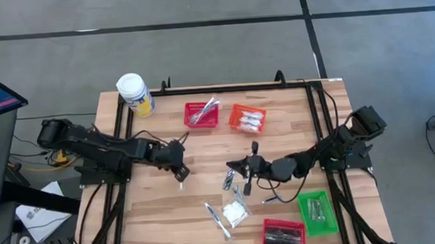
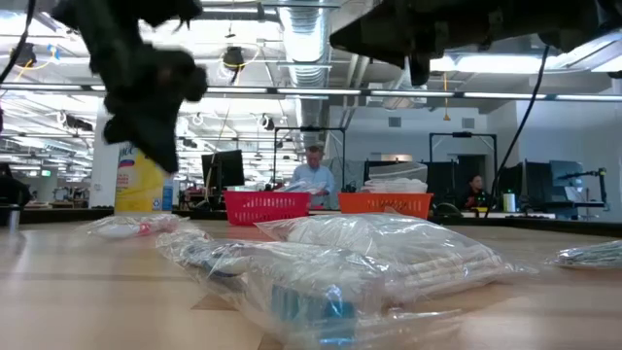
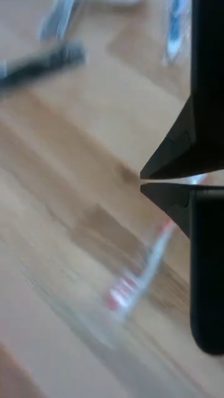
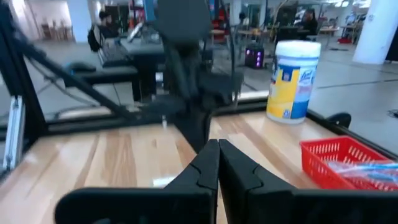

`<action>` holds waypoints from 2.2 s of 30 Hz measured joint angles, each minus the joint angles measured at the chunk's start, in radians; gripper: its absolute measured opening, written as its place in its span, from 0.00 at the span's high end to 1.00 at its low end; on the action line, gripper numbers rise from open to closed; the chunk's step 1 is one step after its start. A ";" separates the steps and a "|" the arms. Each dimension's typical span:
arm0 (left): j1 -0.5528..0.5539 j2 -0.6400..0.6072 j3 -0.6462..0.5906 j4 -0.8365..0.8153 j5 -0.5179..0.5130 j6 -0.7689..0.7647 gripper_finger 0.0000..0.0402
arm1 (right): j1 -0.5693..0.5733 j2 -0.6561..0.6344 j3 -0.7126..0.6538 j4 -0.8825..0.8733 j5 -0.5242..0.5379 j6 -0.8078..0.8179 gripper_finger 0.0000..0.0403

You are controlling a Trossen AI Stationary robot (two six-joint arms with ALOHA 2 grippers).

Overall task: Pick & Place Travel size toiletries
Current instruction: Put the red toothbrush into the top red bin

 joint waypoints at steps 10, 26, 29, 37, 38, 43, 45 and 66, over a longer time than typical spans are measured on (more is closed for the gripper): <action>0.092 0.001 -0.091 0.003 0.086 -0.159 0.63 | -0.012 0.000 0.000 0.016 0.003 0.034 1.00; 0.090 0.201 -0.084 0.082 0.124 -0.236 0.42 | -0.007 0.218 0.003 0.343 -0.005 0.035 1.00; 0.090 0.235 -0.073 0.073 0.128 -0.237 0.44 | -0.007 0.231 0.005 0.363 -0.007 0.035 1.00; 0.092 0.200 -0.087 0.056 0.114 -0.211 0.64 | -0.007 0.227 0.007 0.358 -0.009 0.030 1.00; 0.095 0.198 -0.087 0.051 0.111 -0.209 0.68 | -0.007 0.227 0.007 0.358 -0.009 0.028 1.00; 0.119 0.197 -0.087 0.035 0.107 -0.134 0.94 | -0.007 0.227 0.007 0.358 -0.009 0.027 1.00; 0.121 0.188 -0.088 0.036 0.091 -0.104 0.96 | -0.007 0.227 0.007 0.357 -0.009 0.027 1.00; 0.089 0.058 0.041 0.125 -0.111 0.236 0.98 | -0.015 0.227 0.006 0.332 -0.009 0.025 1.00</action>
